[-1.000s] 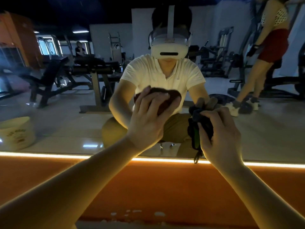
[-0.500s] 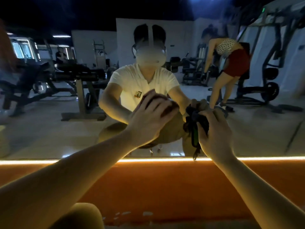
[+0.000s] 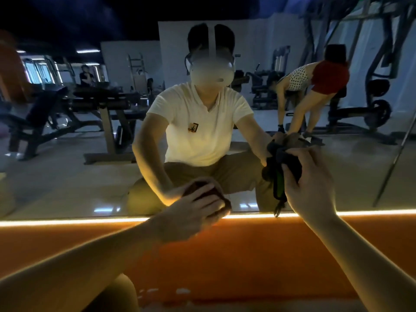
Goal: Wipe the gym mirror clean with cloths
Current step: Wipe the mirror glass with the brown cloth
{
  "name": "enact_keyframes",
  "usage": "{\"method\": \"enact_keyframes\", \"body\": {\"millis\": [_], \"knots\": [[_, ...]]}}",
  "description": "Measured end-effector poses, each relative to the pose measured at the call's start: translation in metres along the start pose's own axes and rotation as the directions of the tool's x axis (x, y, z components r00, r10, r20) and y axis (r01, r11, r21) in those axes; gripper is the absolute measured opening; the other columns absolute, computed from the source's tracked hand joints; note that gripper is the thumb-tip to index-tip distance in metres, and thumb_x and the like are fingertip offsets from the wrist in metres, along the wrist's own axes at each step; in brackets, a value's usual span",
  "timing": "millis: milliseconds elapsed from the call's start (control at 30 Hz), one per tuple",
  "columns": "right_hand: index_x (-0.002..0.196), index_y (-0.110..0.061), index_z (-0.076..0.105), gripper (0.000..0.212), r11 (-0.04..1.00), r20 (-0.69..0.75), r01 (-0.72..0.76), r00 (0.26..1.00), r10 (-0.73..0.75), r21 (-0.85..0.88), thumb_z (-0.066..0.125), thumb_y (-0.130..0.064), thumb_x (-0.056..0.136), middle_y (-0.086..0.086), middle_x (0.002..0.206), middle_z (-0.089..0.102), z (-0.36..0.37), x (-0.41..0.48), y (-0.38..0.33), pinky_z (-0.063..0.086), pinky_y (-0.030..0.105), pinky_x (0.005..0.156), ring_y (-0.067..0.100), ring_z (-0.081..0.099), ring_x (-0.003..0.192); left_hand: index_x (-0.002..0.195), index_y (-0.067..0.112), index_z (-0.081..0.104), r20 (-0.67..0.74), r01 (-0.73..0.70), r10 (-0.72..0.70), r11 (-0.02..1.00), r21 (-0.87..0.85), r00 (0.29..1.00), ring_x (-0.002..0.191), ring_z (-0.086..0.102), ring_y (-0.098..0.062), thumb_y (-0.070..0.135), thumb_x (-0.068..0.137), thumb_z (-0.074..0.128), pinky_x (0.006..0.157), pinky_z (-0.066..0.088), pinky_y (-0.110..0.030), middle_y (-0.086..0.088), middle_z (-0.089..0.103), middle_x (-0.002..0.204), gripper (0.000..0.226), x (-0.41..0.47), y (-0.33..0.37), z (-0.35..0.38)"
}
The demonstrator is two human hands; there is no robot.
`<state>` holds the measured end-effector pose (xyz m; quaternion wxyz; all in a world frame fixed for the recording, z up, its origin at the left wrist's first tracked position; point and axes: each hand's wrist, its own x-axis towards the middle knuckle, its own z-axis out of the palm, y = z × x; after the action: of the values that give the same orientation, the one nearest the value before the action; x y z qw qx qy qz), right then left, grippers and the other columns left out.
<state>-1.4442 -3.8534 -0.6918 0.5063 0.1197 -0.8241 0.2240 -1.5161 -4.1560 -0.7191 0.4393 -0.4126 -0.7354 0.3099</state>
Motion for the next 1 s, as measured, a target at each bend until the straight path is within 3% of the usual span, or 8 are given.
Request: {"method": "enact_keyframes", "body": {"millis": [133,267,400,467,533,633,833,1000], "knots": [[0.116,-0.008,0.059,0.025,0.998,0.004,0.061,0.998,-0.061,0.000,0.069,-0.010,0.093,0.014,0.113,0.058,-0.004,0.010,0.014,0.049,0.031,0.071,0.024,0.062,0.091,0.148,0.022,0.048,-0.287,0.248,-0.272,0.962,-0.115,0.919,0.130,0.041,-0.032,0.011,0.083,0.066,0.129,0.006,-0.053,-0.010,0.045,0.137,0.069,0.047,-0.032,-0.033],[0.115,-0.006,0.061,0.027,0.995,-0.001,0.101,0.995,-0.101,0.003,0.072,-0.008,0.090,0.014,0.113,0.057,-0.005,0.014,0.019,0.049,0.030,0.068,0.021,0.059,0.089,0.144,0.019,0.047,-0.352,0.442,-0.506,0.861,-0.252,0.787,0.128,0.037,-0.034,0.007,0.079,0.076,0.125,0.016,-0.049,-0.013,0.038,0.135,0.072,0.081,-0.022,-0.043],[0.117,-0.006,0.061,0.030,0.986,0.038,0.166,0.985,-0.166,0.009,0.072,-0.013,0.090,0.012,0.114,0.055,-0.007,0.015,0.031,0.045,0.025,0.065,0.011,0.052,0.089,0.147,0.019,0.053,-0.060,0.099,-0.109,0.984,-0.148,0.992,0.127,0.044,-0.028,0.021,0.080,0.073,0.126,0.010,-0.049,-0.008,0.055,0.134,0.069,0.048,0.065,-0.023],[0.119,-0.007,0.061,0.032,0.983,0.061,0.182,0.981,-0.184,0.033,0.072,-0.016,0.090,0.011,0.114,0.054,-0.009,0.015,0.037,0.050,0.029,0.065,0.016,0.056,0.088,0.145,0.021,0.058,0.087,-0.043,0.049,0.997,-0.065,0.995,0.127,0.046,-0.028,0.029,0.080,0.080,0.127,0.004,-0.051,-0.006,0.064,0.133,0.069,0.036,0.079,-0.011],[0.121,-0.009,0.060,0.033,0.980,0.075,0.197,0.977,-0.199,0.039,0.069,-0.019,0.091,0.010,0.114,0.054,-0.011,0.015,0.045,0.054,0.034,0.065,0.019,0.058,0.087,0.157,0.022,0.043,-0.006,-0.075,0.074,0.996,-0.051,0.997,0.129,0.044,-0.031,0.030,0.086,0.078,0.128,0.000,-0.051,-0.007,0.059,0.135,0.080,0.040,0.068,-0.002],[0.120,-0.009,0.060,0.028,0.975,0.065,0.221,0.973,-0.222,0.026,0.066,-0.018,0.094,0.011,0.113,0.054,-0.018,0.018,0.058,0.052,0.033,0.063,0.020,0.058,0.086,0.159,0.023,0.032,-0.266,0.125,-0.153,0.985,-0.118,0.952,0.131,0.040,-0.032,0.016,0.098,0.059,0.129,0.010,-0.050,-0.009,0.046,0.135,0.067,0.078,0.026,-0.012],[0.120,-0.005,0.059,0.028,0.987,-0.037,0.159,0.987,-0.159,0.008,0.067,-0.012,0.094,0.013,0.115,0.052,-0.031,0.024,0.081,0.040,0.026,0.068,0.018,0.054,0.090,0.140,0.021,0.049,-0.450,0.490,-0.553,0.832,-0.258,0.702,0.134,0.031,-0.028,0.013,0.076,0.083,0.127,0.007,-0.038,-0.010,0.039,0.135,0.074,0.148,0.015,-0.046],[0.119,-0.004,0.062,0.027,0.987,-0.018,0.151,0.989,-0.150,0.049,0.064,-0.017,0.096,0.014,0.112,0.053,-0.036,0.023,0.099,0.035,0.016,0.067,0.012,0.049,0.090,0.146,0.023,0.053,-0.163,0.107,-0.126,0.987,-0.121,0.978,0.125,0.049,-0.024,0.021,0.086,0.078,0.127,0.019,-0.048,-0.004,0.049,0.135,0.065,0.104,0.107,-0.008]]}}
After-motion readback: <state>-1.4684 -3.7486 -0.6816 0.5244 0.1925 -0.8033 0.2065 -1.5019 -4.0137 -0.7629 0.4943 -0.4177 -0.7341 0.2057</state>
